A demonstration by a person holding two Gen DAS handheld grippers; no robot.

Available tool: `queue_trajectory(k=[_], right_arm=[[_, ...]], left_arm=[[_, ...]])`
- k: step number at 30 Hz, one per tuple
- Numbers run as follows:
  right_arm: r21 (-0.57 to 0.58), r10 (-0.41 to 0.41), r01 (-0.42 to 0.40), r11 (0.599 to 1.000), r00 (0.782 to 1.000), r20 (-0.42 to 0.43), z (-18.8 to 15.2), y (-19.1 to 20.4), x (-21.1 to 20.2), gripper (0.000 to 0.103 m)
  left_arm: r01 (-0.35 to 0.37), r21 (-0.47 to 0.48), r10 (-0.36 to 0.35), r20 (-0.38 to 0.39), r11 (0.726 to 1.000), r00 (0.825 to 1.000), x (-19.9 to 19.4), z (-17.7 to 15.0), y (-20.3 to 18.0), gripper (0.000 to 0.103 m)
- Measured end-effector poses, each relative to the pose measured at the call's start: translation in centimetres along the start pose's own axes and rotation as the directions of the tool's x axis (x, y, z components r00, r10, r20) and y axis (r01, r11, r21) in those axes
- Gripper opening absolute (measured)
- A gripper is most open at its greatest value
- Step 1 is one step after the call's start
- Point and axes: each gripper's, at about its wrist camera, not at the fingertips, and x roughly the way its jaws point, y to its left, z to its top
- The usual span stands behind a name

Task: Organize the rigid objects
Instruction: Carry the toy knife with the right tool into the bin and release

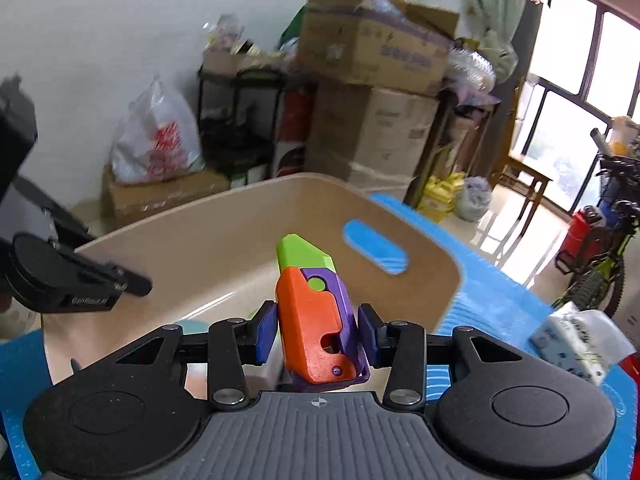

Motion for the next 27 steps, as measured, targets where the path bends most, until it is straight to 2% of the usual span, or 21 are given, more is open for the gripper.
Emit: queue_trajectory(k=[8,13,20,23,27], right_arm=[[-0.050,0.017,-0.022,0.998,0.995,-0.103,-0.3,2.2,2.4,0.050],[-0.095,0.009,-0.028,0.995,0.981,-0.193,-0.8,3.3,3.6,0.050],[-0.107,0.002,-0.028,0.994,0.972,-0.234,-0.7,3.8,4.0,0.050],[-0.092,0.008,-0.030,0.995,0.973,-0.230,-0.4,3.6,3.8,0.061],[-0.090,0.001,-0.019,0.996,0.981,-0.193,-0.5,3.1,2.7,0.068]], left_arm=[[0.000,-0.001,0.000,0.000,1.000,1.000,0.0,0.0,0.0,0.009],[-0.001,0.000,0.001,-0.001,1.000,1.000,0.0,0.0,0.0,0.009],[0.000,-0.001,0.000,0.000,1.000,1.000,0.0,0.0,0.0,0.009],[0.000,-0.001,0.000,0.000,1.000,1.000,-0.1,0.0,0.0,0.009],[0.000,-0.001,0.000,0.000,1.000,1.000,0.0,0.0,0.0,0.009]])
